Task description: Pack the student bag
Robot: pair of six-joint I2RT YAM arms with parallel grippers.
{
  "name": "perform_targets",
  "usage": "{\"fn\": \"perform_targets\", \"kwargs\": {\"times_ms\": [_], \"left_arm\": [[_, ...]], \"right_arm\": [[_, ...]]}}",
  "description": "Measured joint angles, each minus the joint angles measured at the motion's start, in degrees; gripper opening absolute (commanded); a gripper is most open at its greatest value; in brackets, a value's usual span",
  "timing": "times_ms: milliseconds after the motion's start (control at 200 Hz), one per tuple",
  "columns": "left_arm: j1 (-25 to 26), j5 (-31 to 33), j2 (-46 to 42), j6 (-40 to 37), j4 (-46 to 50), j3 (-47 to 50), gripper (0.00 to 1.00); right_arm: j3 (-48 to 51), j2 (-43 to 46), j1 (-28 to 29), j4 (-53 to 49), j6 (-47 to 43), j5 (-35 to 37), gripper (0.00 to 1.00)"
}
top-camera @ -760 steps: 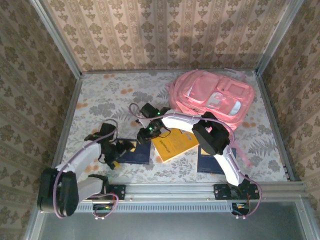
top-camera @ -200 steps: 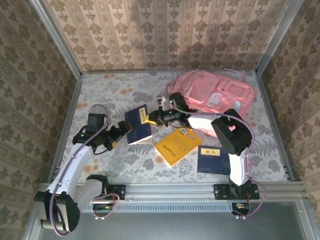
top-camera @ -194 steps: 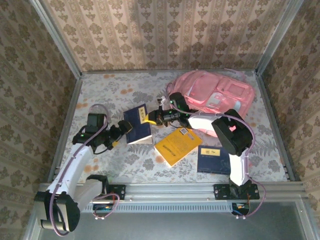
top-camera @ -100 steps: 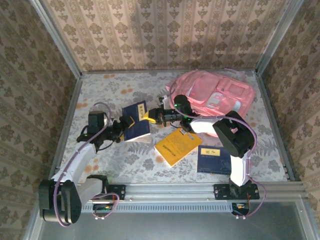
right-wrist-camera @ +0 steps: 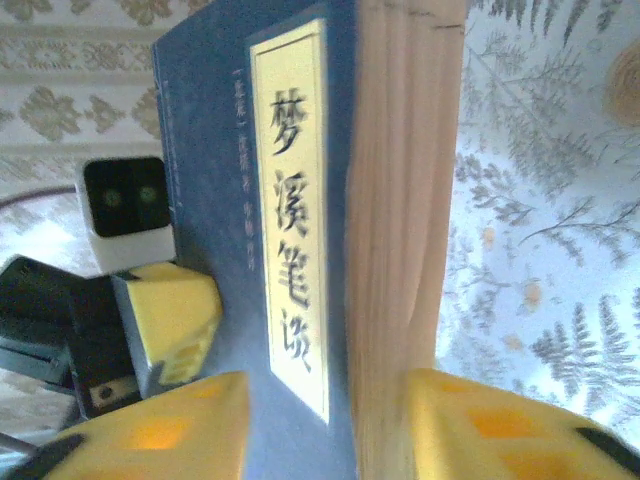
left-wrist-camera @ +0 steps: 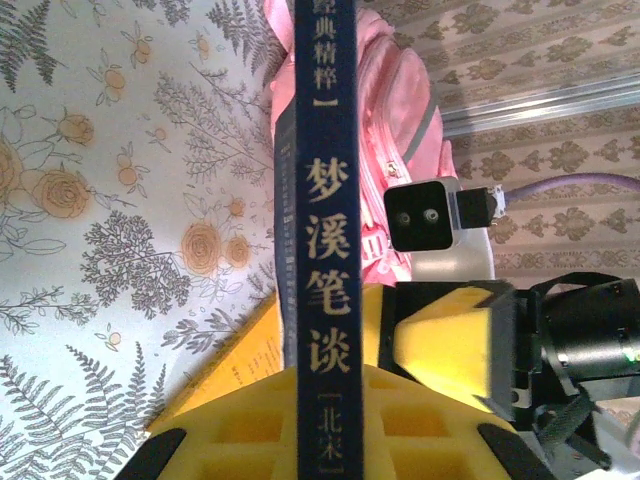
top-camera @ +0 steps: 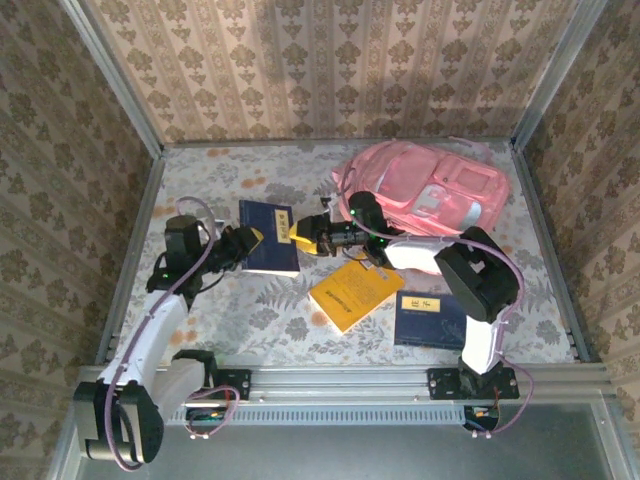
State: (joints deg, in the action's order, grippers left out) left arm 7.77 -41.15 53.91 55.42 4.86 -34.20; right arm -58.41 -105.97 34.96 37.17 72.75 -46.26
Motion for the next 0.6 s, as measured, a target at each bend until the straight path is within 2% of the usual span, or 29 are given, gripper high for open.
{"fn": "perform_targets", "kwargs": {"times_ms": [65, 140, 345, 475, 600], "left_arm": [[0.0, -1.2, 0.0, 0.0, -0.2, 0.0, 0.00], [0.0, -2.7, 0.0, 0.0, -0.9, 0.0, 0.00], [0.1, -7.2, -0.7, 0.3, -3.3, -2.1, 0.00], [0.9, -9.3, -1.2, 0.5, -6.0, -3.0, 0.00], [1.6, -10.2, -1.2, 0.5, -6.6, -3.0, 0.00]], "right_arm": [[0.0, 1.9, -0.1, -3.4, -2.9, 0.9, 0.74], [-0.1, 3.0, -0.1, -5.1, -4.7, 0.9, 0.79], [-0.2, 2.8, -0.1, -5.0, -4.7, -0.2, 0.80], [-0.5, 2.0, -0.1, -1.2, -1.9, -1.4, 0.73], [-0.6, -0.7, -0.1, 9.8, 5.2, -2.5, 0.62]]}}
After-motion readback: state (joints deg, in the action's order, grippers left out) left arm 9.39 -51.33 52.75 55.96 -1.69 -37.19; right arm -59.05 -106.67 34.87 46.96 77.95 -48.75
